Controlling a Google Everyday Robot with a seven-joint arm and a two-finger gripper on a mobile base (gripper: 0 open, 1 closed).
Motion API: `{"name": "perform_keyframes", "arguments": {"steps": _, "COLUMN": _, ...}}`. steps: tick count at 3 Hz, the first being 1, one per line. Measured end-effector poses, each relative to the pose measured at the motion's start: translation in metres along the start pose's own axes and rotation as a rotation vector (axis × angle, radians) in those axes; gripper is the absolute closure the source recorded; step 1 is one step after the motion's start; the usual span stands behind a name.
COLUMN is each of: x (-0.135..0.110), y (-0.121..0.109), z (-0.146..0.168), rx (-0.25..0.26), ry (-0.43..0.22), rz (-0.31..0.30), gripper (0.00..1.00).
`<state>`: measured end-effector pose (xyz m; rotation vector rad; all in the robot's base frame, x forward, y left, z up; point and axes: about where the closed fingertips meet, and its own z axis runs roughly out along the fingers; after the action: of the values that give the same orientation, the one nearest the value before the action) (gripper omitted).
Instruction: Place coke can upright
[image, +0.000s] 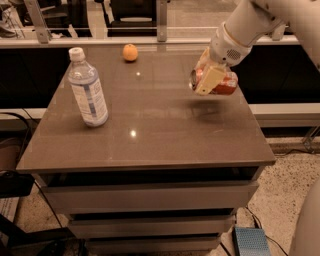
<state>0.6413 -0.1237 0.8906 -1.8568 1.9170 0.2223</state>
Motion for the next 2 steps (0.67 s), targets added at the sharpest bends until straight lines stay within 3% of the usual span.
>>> {"name": "perform_keyframes", "arguments": {"steps": 1, "x": -0.018, "y": -0.010, "z": -0.029, "rx": 0.010, "ry": -0.186, "rz": 0.065, "gripper": 1.00}}
{"name": "perform_keyframes", "arguments": {"steps": 2, "x": -0.030, "y": -0.015, "z": -0.048, "rx": 0.003, "ry": -0.427, "rz": 0.149, "gripper": 1.00}}
